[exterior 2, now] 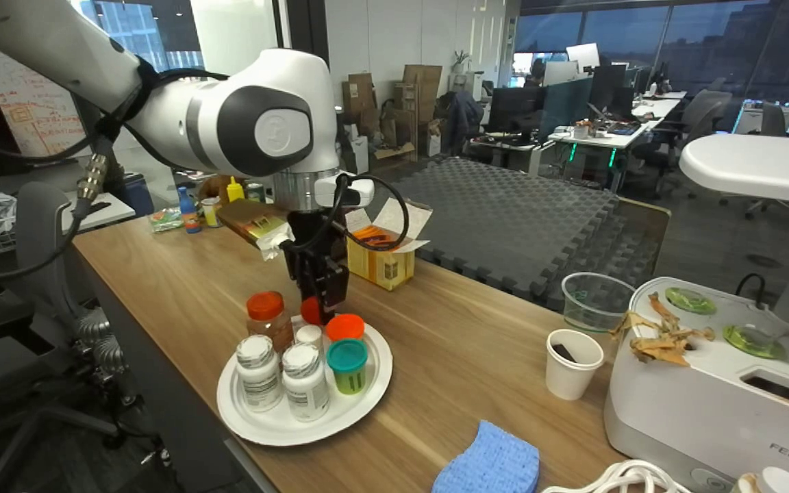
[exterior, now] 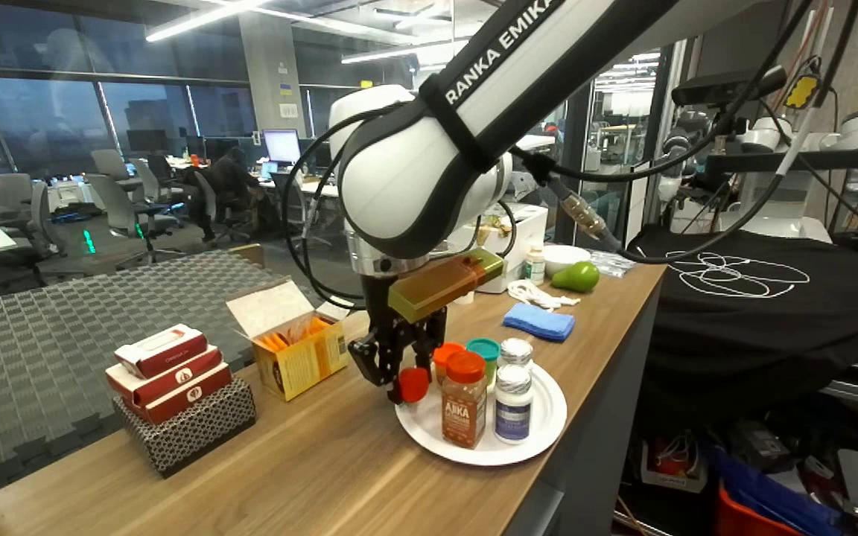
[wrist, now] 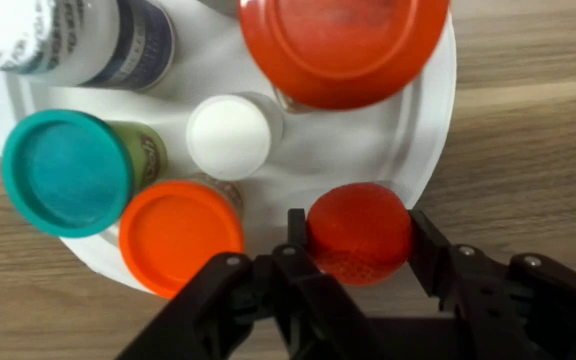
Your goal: Put all the bottles and the orange ball in the plate, and then use the blue object to clean the table
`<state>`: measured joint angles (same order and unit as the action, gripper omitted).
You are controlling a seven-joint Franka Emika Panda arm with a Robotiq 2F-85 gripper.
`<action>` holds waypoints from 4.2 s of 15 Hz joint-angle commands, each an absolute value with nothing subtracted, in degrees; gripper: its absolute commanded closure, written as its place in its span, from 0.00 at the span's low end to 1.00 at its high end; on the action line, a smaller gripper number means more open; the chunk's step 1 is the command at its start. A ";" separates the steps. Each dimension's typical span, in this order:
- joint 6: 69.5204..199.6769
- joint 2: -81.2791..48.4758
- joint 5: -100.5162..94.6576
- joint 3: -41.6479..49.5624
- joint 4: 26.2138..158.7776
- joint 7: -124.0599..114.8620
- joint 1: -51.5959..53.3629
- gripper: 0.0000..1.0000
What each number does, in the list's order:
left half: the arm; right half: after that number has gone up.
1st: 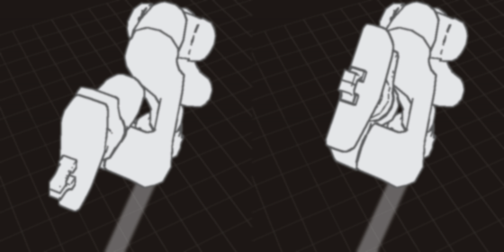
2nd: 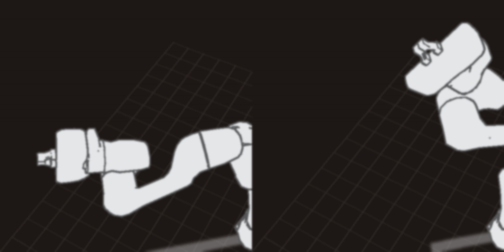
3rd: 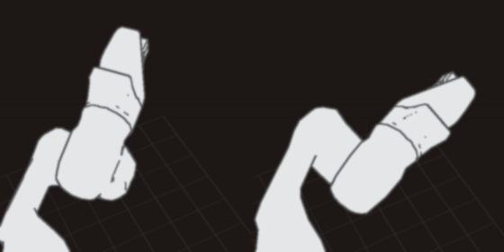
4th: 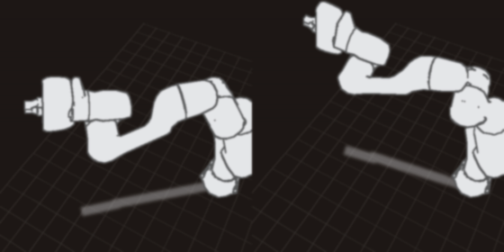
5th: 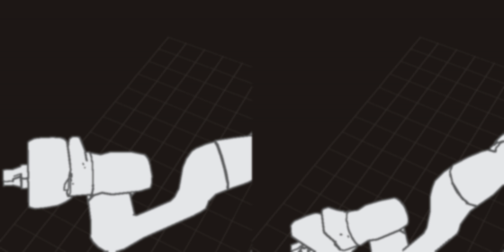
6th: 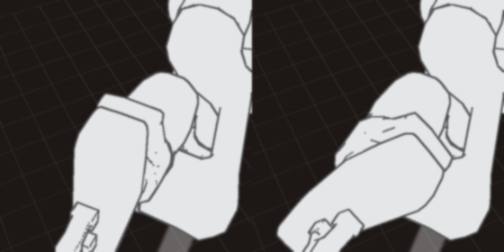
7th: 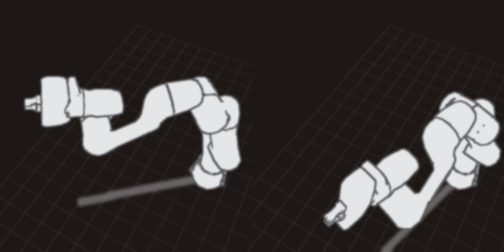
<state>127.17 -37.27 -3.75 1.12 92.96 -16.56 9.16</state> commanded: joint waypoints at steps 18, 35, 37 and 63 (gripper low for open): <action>124.85 -11.73 -6.60 1.04 103.34 -9.63 6.52 0.00; 116.67 6.24 -1.31 1.12 119.94 -2.73 0.58 0.00; 116.52 6.07 -2.18 1.37 119.85 -2.02 0.29 0.00; 119.70 -29.51 2.29 4.07 98.30 9.01 -10.91 0.00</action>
<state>119.68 -27.05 0.30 3.76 101.38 9.09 -9.85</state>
